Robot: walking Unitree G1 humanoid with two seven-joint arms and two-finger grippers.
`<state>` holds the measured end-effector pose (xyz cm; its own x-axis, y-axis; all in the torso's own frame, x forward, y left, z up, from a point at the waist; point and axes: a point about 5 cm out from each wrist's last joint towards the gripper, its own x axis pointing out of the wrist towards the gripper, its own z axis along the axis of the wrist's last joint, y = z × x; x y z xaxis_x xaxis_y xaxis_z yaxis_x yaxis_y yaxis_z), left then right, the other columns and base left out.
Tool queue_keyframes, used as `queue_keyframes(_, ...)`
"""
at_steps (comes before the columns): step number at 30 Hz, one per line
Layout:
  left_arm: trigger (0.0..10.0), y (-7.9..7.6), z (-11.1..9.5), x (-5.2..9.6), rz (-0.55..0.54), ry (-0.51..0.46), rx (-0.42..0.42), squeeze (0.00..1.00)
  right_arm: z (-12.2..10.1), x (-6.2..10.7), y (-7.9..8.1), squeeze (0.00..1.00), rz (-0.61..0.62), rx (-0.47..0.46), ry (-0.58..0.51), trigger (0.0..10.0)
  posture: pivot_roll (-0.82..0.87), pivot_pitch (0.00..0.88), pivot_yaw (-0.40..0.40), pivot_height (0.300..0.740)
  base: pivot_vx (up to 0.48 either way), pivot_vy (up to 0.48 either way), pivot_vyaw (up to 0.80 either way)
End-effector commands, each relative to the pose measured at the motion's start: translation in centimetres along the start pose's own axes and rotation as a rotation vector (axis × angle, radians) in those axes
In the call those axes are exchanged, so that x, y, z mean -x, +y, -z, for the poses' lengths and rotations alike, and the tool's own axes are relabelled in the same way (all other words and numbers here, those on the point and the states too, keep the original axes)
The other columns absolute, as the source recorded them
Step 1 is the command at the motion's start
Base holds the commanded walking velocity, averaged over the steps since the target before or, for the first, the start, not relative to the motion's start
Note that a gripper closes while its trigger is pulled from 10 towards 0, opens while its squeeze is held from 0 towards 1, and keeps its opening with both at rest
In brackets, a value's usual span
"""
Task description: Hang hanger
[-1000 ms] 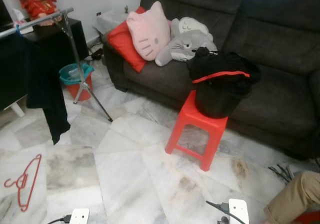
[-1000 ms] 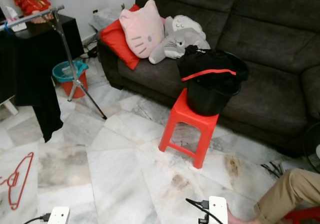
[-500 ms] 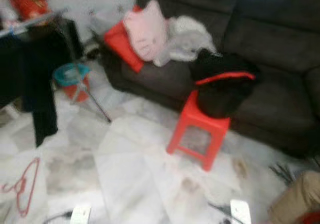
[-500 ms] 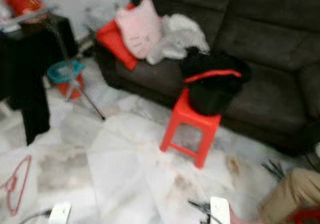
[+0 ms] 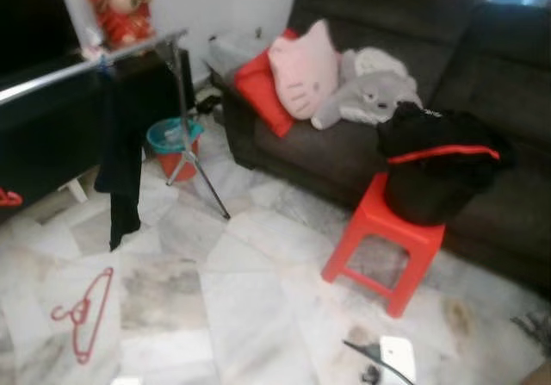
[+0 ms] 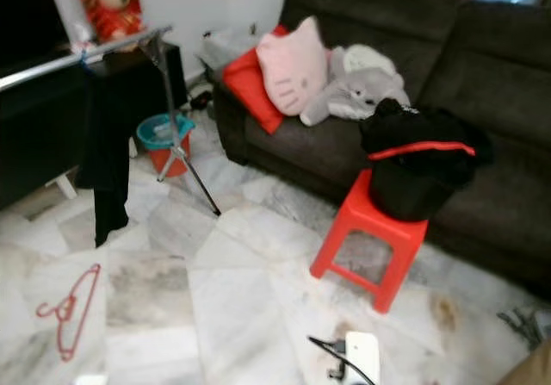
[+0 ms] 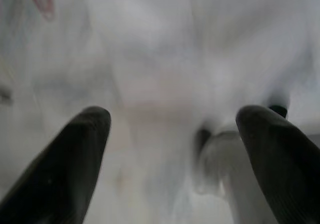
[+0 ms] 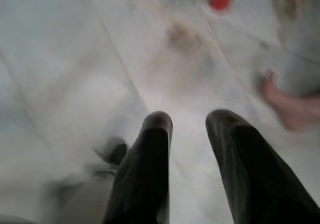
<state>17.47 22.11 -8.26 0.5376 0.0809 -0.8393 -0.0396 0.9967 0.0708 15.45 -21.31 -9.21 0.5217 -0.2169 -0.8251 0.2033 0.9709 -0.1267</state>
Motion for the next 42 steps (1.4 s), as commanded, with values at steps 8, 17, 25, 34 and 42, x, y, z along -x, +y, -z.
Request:
queue_keyframes(8, 10.0, 1.26, 2.09, 0.48, -0.032, 0.067, 0.009, 0.0, -0.65, -0.02, 1.34, 0.0, -0.033, -0.008, -0.032, 10.0, -0.1, 0.0, -0.032, 0.74, 0.0, 0.0, -0.28)
queue_keyframes(17, 10.0, 1.21, 2.01, 0.47, -0.02, 0.061, 0.009, 0.0, -0.67, -0.02, 1.36, 0.0, -0.031, -0.012, -0.033, 10.0, -0.1, 0.0, -0.033, 0.74, 0.0, 0.0, 0.0)
queue_keyframes(25, 10.0, 1.23, 1.98, 0.46, -0.02, 0.064, -0.017, 0.0, -0.59, -0.02, 1.38, 0.0, -0.037, -0.026, -0.028, 10.0, -0.1, 0.0, -0.033, 0.74, 0.155, 0.0, -0.29)
queue_keyframes(34, 10.0, 1.21, 2.0, 0.47, -0.016, 0.063, -0.016, 0.0, -0.59, -0.02, 1.38, 0.0, -0.039, -0.018, -0.028, 10.0, -0.1, 0.0, -0.032, 0.74, 0.378, 0.0, -0.62)
queue_keyframes(42, 10.0, 1.21, 1.97, 0.46, -0.015, 0.063, -0.017, 0.0, -0.57, -0.02, 1.41, 0.0, -0.042, -0.021, -0.024, 10.0, -0.1, 0.0, -0.032, 0.74, 0.381, 0.0, -0.39)
